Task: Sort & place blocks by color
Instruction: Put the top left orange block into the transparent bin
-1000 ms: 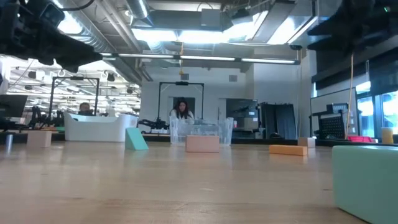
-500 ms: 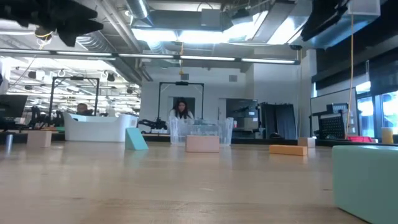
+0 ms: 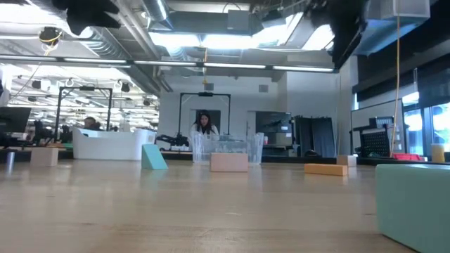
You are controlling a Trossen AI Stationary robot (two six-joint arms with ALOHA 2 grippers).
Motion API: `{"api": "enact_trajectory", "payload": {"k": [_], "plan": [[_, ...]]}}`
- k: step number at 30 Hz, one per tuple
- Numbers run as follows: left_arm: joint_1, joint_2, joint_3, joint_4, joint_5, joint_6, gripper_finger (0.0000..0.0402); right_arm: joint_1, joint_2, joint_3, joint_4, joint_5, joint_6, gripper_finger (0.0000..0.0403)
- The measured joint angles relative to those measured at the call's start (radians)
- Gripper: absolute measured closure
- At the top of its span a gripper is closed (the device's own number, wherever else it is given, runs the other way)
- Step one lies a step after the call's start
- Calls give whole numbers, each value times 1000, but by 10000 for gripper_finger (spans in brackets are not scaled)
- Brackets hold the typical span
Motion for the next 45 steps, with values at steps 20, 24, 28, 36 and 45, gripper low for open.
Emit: {"api": "enact_trajectory", "payload": {"k": [20, 24, 28, 36, 45], "plan": [[0, 5, 16, 1, 2, -27, 232, -186, 328, 24, -35, -139, -10, 144], [0, 5, 16, -2, 3, -27, 232, -142, 359, 24, -35, -201, -4, 144], [0, 5, 16, -8, 3, -27, 232, -81, 387, 24, -33, -290, 45, 144], [0, 5, 16, -11, 14, -4, 232, 52, 453, 24, 59, -290, 75, 144], [0, 66, 170, -167, 34, 34, 232, 118, 551, 23, 119, -291, 129, 144]]}}
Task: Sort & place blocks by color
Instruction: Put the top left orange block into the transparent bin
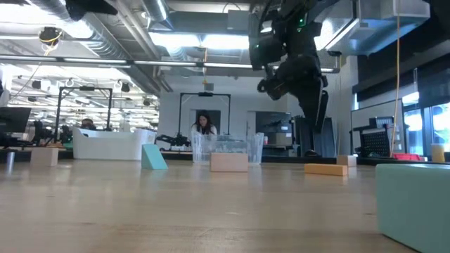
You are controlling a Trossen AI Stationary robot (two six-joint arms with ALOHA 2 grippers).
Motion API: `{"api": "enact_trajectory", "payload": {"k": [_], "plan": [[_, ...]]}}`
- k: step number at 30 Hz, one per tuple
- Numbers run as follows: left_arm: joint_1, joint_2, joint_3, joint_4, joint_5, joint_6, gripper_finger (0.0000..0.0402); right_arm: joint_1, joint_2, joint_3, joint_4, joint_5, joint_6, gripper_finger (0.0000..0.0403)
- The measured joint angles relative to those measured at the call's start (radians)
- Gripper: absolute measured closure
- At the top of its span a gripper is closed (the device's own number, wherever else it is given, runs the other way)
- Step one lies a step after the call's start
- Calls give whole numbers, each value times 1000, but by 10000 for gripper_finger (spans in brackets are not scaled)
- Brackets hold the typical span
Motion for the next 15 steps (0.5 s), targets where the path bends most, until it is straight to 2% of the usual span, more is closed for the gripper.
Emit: {"api": "enact_trajectory", "payload": {"k": [6, 15], "plan": [[0, 140, 193, -217, 0, -8, 232, 26, 55, -1, 0, 1, 1, 144], [0, 233, 273, -240, 0, -1, 232, 86, 117, -1, 58, 2, -1, 144]]}}
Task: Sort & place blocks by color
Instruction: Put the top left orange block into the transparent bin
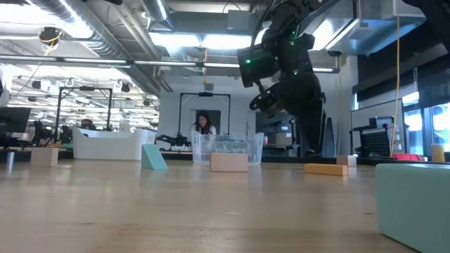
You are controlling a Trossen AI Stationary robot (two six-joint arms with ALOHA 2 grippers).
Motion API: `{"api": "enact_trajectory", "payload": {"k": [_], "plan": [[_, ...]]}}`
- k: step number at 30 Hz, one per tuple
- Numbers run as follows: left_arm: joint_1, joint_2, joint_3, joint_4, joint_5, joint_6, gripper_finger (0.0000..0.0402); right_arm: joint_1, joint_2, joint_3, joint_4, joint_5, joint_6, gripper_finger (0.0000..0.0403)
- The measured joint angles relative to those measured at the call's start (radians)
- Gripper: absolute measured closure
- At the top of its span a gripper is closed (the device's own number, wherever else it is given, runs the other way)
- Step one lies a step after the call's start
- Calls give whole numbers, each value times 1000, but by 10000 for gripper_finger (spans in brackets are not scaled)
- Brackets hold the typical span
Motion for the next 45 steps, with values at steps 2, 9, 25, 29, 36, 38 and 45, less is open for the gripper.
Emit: {"api": "enact_trajectory", "payload": {"k": [2, 9, 25, 29, 36, 38, 45], "plan": [[0, 2, 0, 3, 0, 0, 232, 10, 9, 0, 10, 13, 1, 144], [0, 0, 0, 23, 0, 1, 232, 26, 24, 0, -5, 86, 25, 144], [0, 0, 0, 24, 21, 1, 232, 24, 23, -123, 115, 80, 49, 144], [0, 0, 0, 26, 22, 1, 232, 24, 16, -161, 157, 80, 55, 144], [0, 0, 0, 27, 23, 1, 232, 23, 16, -174, 179, 83, 58, 189], [0, 0, 0, 27, 22, 1, 232, 23, 16, -175, 182, 87, 71, 222], [0, 1, 0, 10, 22, -10, 232, 23, 13, -171, 185, 123, 77, 273]]}}
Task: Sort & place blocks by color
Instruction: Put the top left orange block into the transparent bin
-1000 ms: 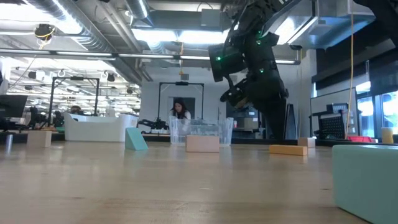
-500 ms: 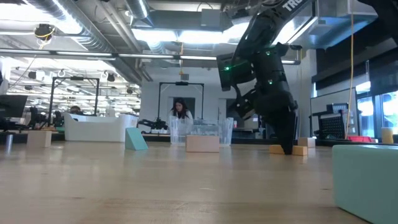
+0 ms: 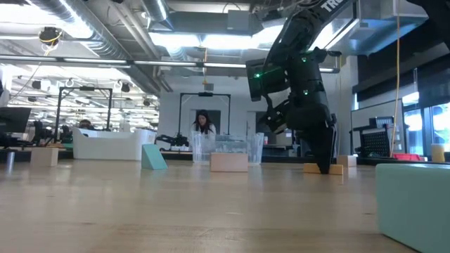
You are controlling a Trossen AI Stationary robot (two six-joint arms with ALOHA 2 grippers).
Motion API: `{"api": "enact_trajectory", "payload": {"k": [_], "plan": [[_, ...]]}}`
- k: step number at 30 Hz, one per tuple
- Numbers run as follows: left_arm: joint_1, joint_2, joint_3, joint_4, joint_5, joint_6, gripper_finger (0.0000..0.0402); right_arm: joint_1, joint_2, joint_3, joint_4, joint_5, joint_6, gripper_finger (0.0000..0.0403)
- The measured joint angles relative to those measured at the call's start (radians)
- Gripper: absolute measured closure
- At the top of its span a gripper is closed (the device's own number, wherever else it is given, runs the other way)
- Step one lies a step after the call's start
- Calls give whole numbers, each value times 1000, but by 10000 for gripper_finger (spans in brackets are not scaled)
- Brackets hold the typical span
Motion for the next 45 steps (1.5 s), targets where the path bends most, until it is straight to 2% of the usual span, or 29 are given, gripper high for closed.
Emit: {"api": "enact_trajectory", "payload": {"k": [8, 11, 15, 21, 27, 31, 39, 45], "plan": [[44, 19, 0, -26, 2, -22, 232, -20, 9, 107, 23, 64, -111, 273], [67, 22, 0, -33, 8, -22, 232, -32, 7, 155, -17, 93, -133, 273], [93, 20, 0, -44, 8, -22, 232, -48, 5, 249, -64, 98, -174, 273], [136, 39, 0, -74, 9, -23, 232, -99, 4, 440, -177, 215, -250, 273], [197, 54, 0, -74, 30, -23, 232, -191, 3, 628, -178, 212, -306, 273], [246, 65, 0, -72, 70, -25, 232, -264, 2, 688, -128, 194, -346, 273], [315, 78, -1, -69, 122, -24, 232, -421, 15, 623, 77, 60, -340, 273], [344, 87, -1, -69, 122, -24, 232, -473, 100, 611, 101, -16, -344, 273]]}}
